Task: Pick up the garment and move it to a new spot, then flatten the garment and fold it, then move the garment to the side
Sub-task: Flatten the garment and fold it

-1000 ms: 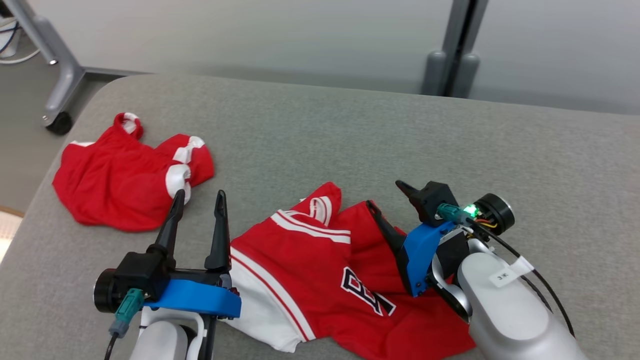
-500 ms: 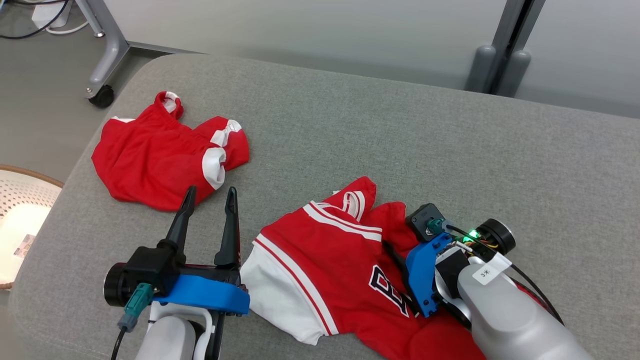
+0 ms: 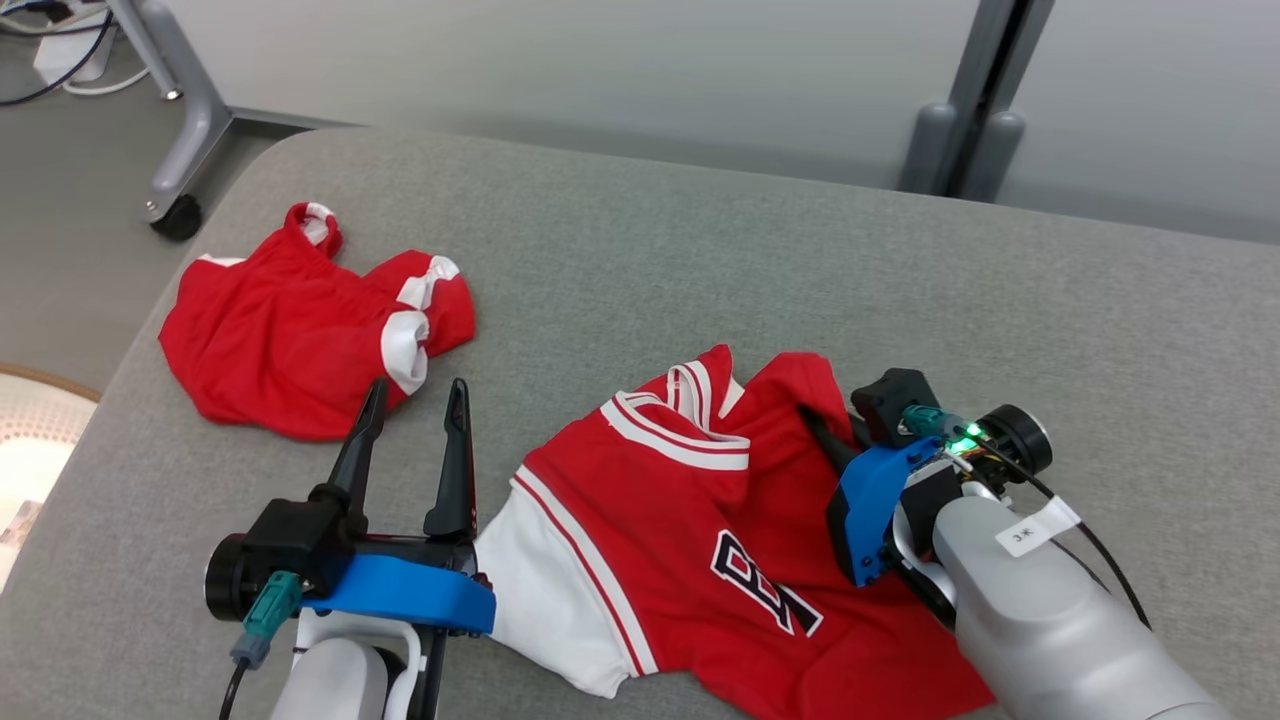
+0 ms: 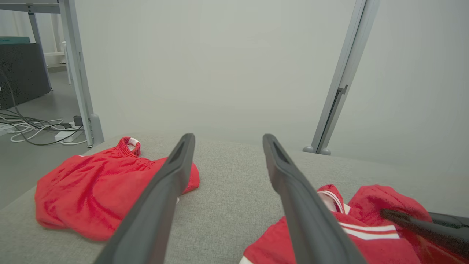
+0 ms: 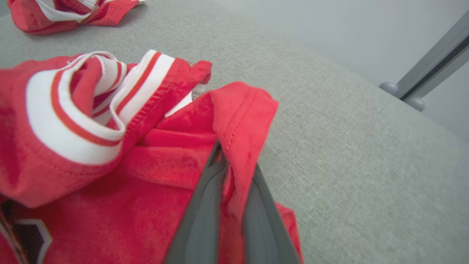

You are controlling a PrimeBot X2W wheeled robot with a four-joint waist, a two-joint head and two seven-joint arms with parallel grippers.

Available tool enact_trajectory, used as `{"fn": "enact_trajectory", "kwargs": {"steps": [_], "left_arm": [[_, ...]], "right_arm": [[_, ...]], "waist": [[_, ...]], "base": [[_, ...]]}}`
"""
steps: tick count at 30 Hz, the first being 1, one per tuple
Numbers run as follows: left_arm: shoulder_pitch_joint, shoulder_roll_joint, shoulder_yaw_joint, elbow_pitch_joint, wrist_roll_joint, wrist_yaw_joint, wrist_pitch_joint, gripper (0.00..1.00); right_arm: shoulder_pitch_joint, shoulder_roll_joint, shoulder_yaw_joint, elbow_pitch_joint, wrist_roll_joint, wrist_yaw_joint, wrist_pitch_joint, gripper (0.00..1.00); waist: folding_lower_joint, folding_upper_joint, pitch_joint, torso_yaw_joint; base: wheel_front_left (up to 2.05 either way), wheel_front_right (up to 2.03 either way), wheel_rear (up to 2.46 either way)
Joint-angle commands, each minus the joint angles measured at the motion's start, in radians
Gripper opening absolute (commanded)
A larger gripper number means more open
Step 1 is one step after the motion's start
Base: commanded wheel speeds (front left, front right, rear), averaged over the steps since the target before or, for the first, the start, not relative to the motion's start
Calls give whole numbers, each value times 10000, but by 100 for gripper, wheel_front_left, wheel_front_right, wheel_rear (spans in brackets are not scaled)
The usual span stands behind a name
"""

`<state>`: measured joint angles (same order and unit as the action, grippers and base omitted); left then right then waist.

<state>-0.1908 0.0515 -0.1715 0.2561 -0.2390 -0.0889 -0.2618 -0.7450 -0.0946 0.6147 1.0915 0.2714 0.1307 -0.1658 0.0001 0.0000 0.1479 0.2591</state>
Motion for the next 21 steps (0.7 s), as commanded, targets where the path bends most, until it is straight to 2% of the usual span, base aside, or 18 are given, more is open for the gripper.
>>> {"fn": "enact_trajectory", "kwargs": {"steps": [1, 8, 13, 21], "left_arm": [[105, -15, 52, -22, -51, 22, -46, 100], [387, -16, 247, -141, 7, 78, -46, 100], [428, -14, 266, -226, -37, 81, -45, 100], [163, -11, 41, -244, -171, 109, -45, 100]], "right_arm": [[-125, -84, -143, -2, 53, 1, -374, 0], [-371, -618, -942, -913, 35, 1, -942, 0], [-665, -1322, -1822, -1622, -130, 1, -992, 0], [-1383, -2207, -3093, -1382, -601, 1, -638, 0]], "waist": [[-1, 0, -165, -191], [-1, 0, -399, -747], [-1, 0, -371, -1006], [-1, 0, -93, -841]], "base": [[0, 0, 0], [0, 0, 0], [0, 0, 0], [0, 0, 0]]}}
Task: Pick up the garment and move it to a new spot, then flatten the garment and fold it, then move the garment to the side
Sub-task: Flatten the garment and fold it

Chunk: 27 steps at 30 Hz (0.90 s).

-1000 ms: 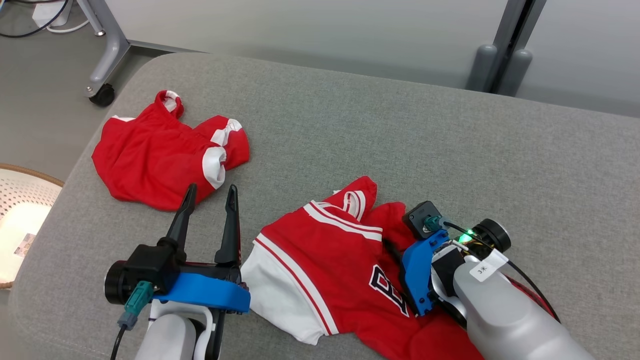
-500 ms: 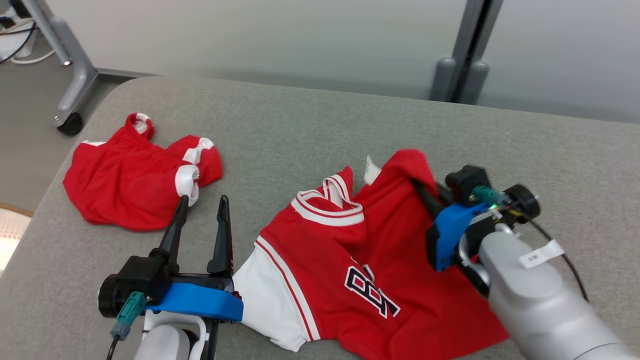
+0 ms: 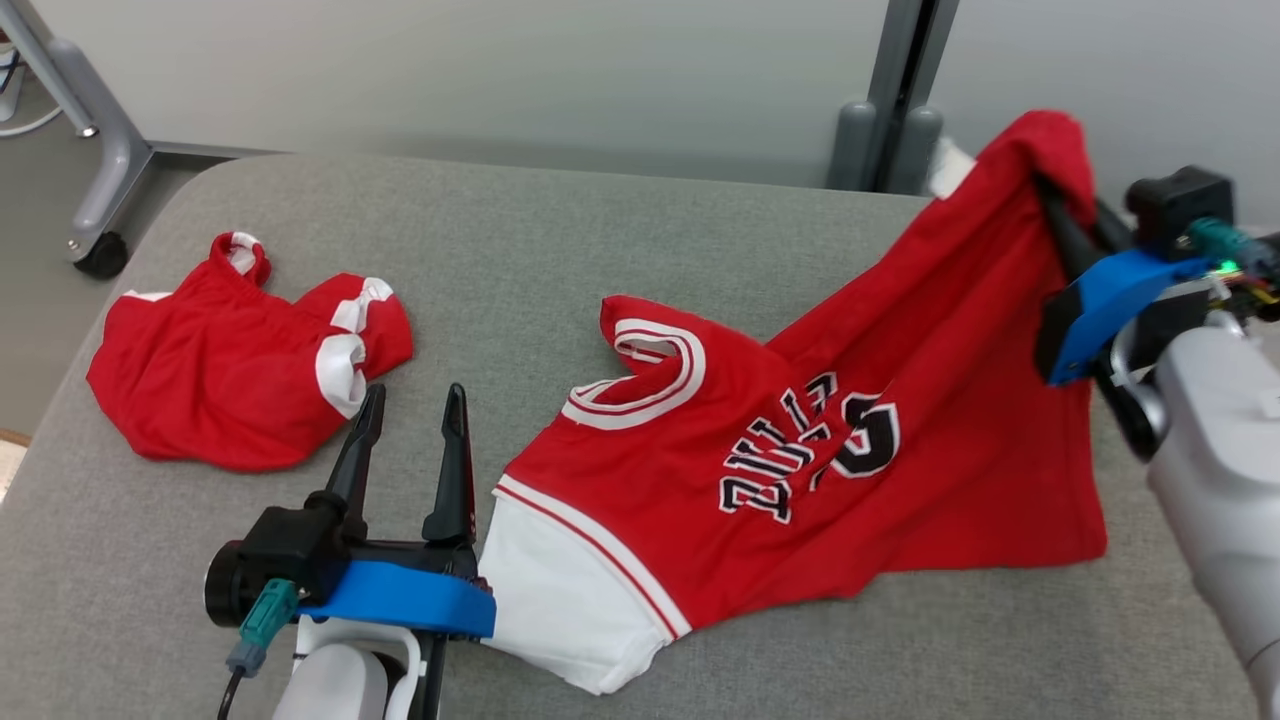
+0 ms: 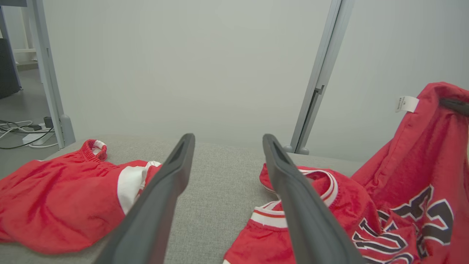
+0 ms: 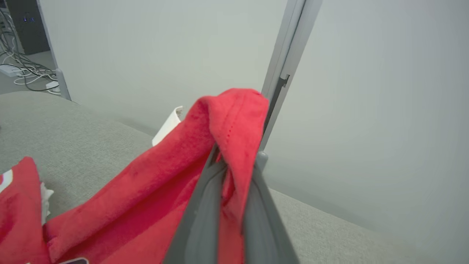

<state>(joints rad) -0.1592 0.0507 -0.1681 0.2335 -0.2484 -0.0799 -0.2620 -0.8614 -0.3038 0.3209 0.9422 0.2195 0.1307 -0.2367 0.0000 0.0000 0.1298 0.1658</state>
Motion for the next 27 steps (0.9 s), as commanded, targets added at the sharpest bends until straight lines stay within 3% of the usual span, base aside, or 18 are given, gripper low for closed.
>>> {"fn": "enact_trajectory", "kwargs": {"steps": [1, 9, 11, 20, 27], "left_arm": [[-175, -4, -34, -16, -93, 30, -44, 100], [-545, -7, -230, 18, -234, 37, -35, 100], [-570, -6, -230, 32, -252, 38, -37, 100], [-405, -4, -114, 84, -154, 82, -35, 100], [-64, -4, 173, 50, -20, 103, -35, 100]], "right_arm": [[-298, -216, -324, 269, -177, 1, 159, 0], [-1024, -639, -1802, 1660, -875, 1, 234, 0], [-1086, -472, -1963, 1934, -1050, 1, 187, 100], [-815, -209, -2452, 2255, -1450, 1, -173, 100], [371, -115, -2998, 1131, -1427, 1, -286, 100]], "waist": [[0, 0, 139, 155], [0, 0, 524, 584], [0, 0, 575, 608], [0, 0, 499, 339], [0, 0, 182, -147]], "base": [[0, 0, 0], [0, 0, 0], [0, 0, 0], [0, 0, 0], [0, 0, 0]]}}
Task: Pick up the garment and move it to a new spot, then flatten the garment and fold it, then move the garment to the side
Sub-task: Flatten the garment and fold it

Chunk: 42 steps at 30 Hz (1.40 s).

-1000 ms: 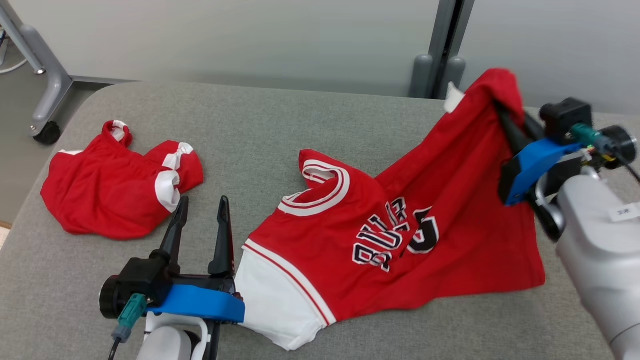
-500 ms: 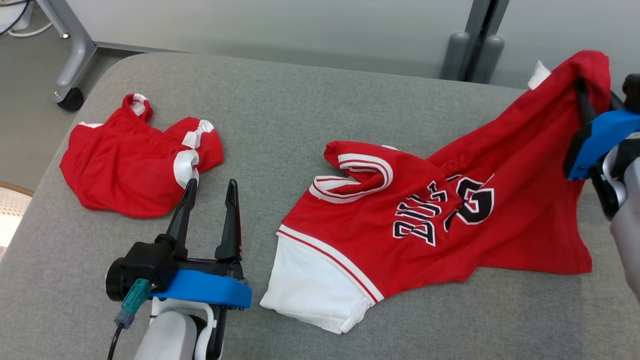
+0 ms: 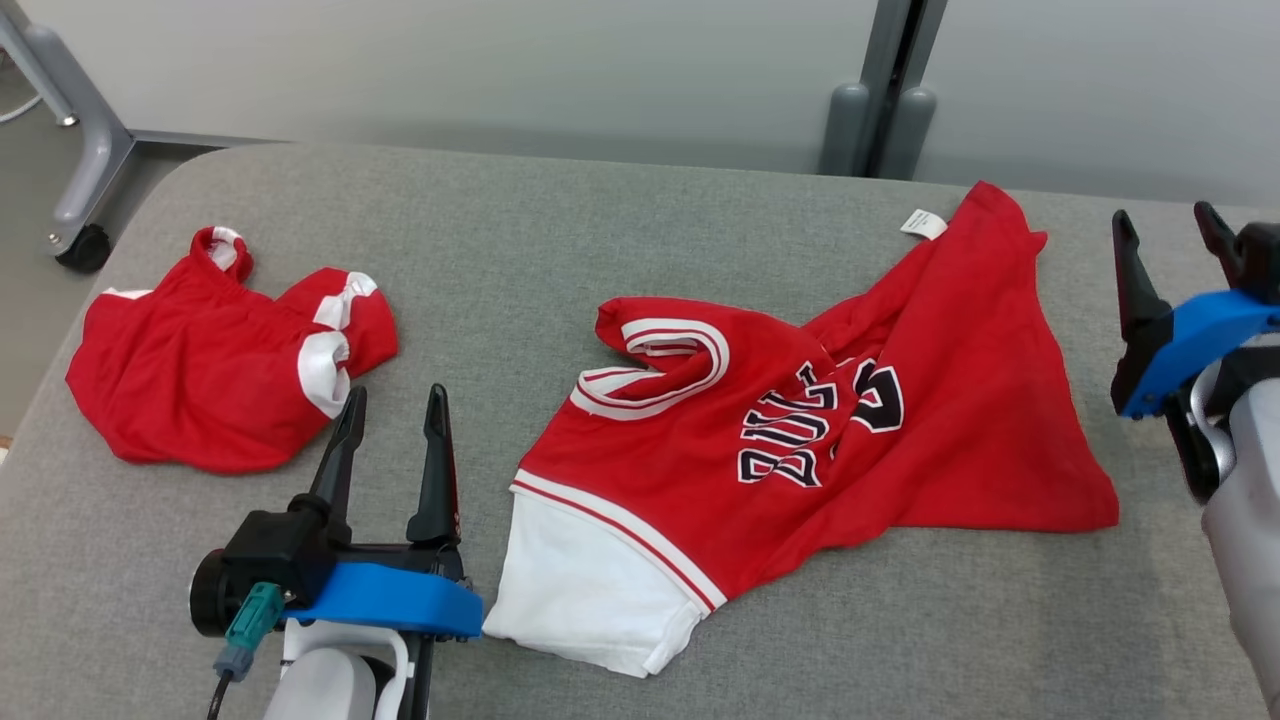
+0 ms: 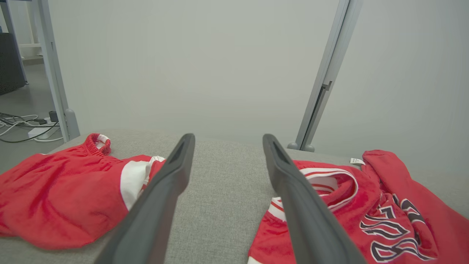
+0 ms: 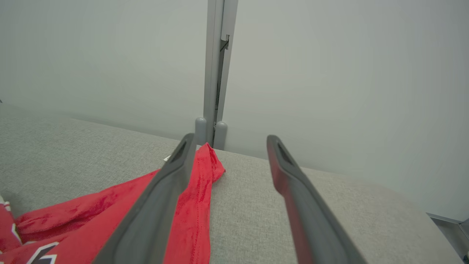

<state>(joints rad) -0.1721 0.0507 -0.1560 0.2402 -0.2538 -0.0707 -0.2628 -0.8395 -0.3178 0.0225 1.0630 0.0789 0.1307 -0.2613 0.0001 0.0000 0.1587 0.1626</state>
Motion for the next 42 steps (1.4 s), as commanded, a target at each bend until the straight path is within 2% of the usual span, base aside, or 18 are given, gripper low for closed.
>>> {"fn": "enact_trajectory", "kwargs": {"steps": [1, 10, 14, 19, 25, 34, 35, 36, 37, 42], "left_arm": [[131, -3, 89, -26, 66, 12, -28, 100], [595, -5, 380, -43, 254, -86, -28, 100], [651, -3, 387, -85, 270, -129, -28, 100], [565, -5, 433, -116, 336, -176, -28, 100], [478, -5, 371, -144, 385, -217, -28, 100], [457, -5, 309, -185, 317, -141, -28, 100], [447, -8, 311, -193, 316, -133, -28, 100], [436, -5, 323, -205, 314, -124, -28, 100], [427, -5, 331, -206, 314, -113, -28, 100], [455, -5, 363, -168, 305, -86, -28, 100]], "right_arm": [[489, 50, -51, -358, -37, 1, -43, 100], [3659, 530, -325, -2878, 30, 1, -45, 100], [4860, 936, -278, -3593, 141, 1, -3, 100], [5584, 1174, -457, -4136, 101, 1, 331, 100], [5745, 1243, -810, -4055, -174, 1, 781, 100], [5317, 1400, -1097, -2901, -234, 1, 866, 100], [5240, 1447, -1116, -2799, -124, 1, 836, 86], [5174, 1487, -1132, -2698, -51, 1, 799, 45], [5121, 1511, -1103, -2585, -13, 1, 797, 0], [4959, 1553, -958, -2242, 169, 1, 558, 0]], "waist": [[-1, 0, -167, -188], [-1, 0, -588, -563], [-1, 0, -661, -558], [-1, 0, -581, -520], [-1, 0, -482, -381], [-1, 0, -286, -182], [-1, 0, -257, -182], [-1, 0, -233, -191], [-1, 0, -214, -201], [-1, 0, -224, -349]], "base": [[0, 0, 0], [0, 0, 0], [0, 0, 0], [0, 0, 0], [0, 0, 0], [0, 0, 0], [0, 0, 0], [0, 0, 0], [0, 0, 0], [0, 0, 0]]}}
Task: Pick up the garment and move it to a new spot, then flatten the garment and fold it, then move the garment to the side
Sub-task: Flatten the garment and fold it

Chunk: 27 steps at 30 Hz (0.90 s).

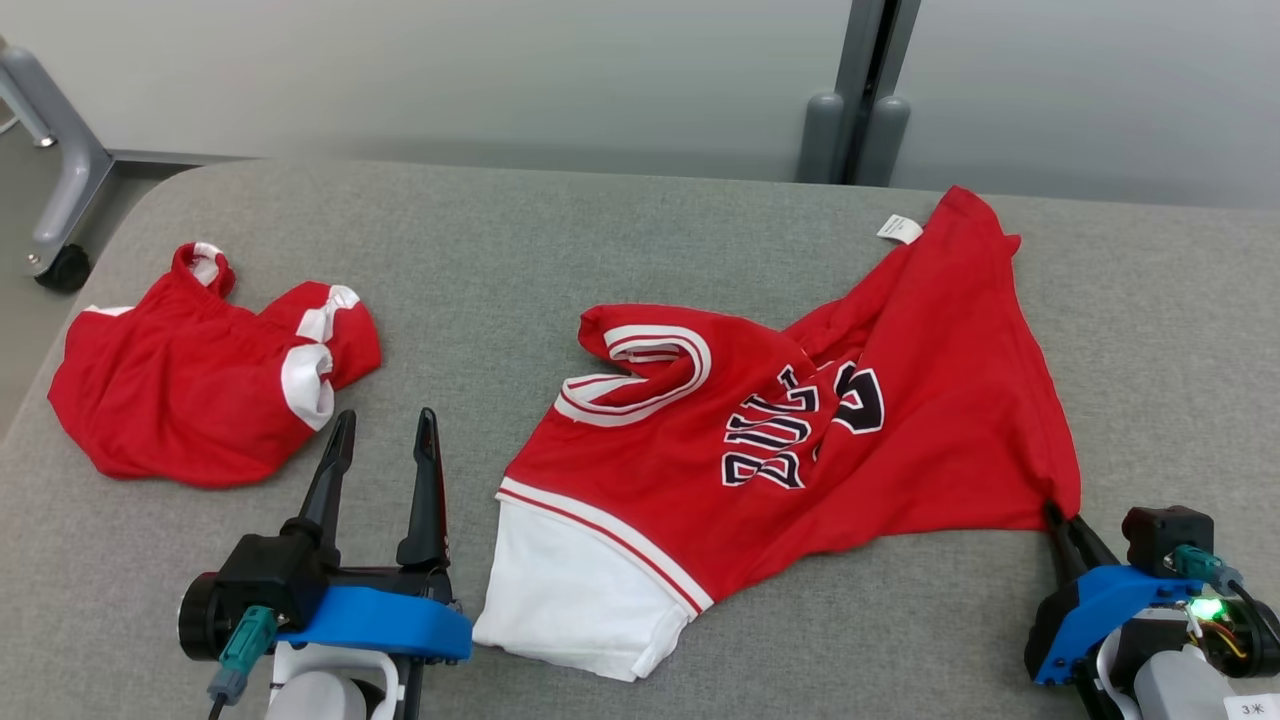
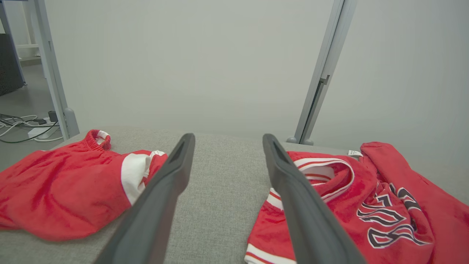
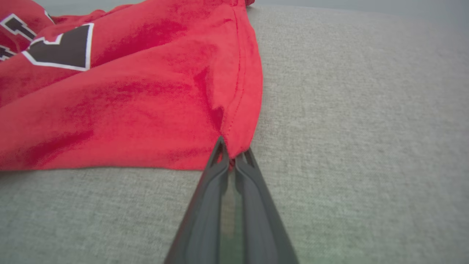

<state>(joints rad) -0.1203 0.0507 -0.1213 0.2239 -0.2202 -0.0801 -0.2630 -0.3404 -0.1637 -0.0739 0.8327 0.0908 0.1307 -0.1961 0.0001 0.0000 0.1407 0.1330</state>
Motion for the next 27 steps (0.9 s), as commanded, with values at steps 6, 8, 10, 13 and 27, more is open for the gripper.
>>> {"fn": "enact_trajectory", "kwargs": {"steps": [6, 8, 10, 13, 27], "left_arm": [[125, -6, 45, 77, -33, 48, -26, 100], [157, -5, 100, 76, -19, 57, -26, 100], [247, -6, 148, 60, -14, 62, -26, 100], [302, -5, 194, 36, -33, 47, -26, 100], [19, -5, 189, 119, -23, -25, -26, 100]], "right_arm": [[582, 17, 101, -432, 549, 1, -384, 0], [983, 16, 30, -926, 815, 1, -411, 0], [1501, -73, -85, -1522, 1015, 1, -329, 0], [2381, -96, -365, -2656, 1228, 1, 38, 0], [4485, 425, -1430, -6772, 946, 1, 1928, 100]], "waist": [[-1, 0, -311, -325], [-1, 0, -385, -431], [-1, 0, -437, -527], [-1, 0, -443, -640], [-1, 0, -240, -828]], "base": [[0, 0, 0], [0, 0, 0], [0, 0, 0], [0, 0, 0], [0, 0, 0]]}}
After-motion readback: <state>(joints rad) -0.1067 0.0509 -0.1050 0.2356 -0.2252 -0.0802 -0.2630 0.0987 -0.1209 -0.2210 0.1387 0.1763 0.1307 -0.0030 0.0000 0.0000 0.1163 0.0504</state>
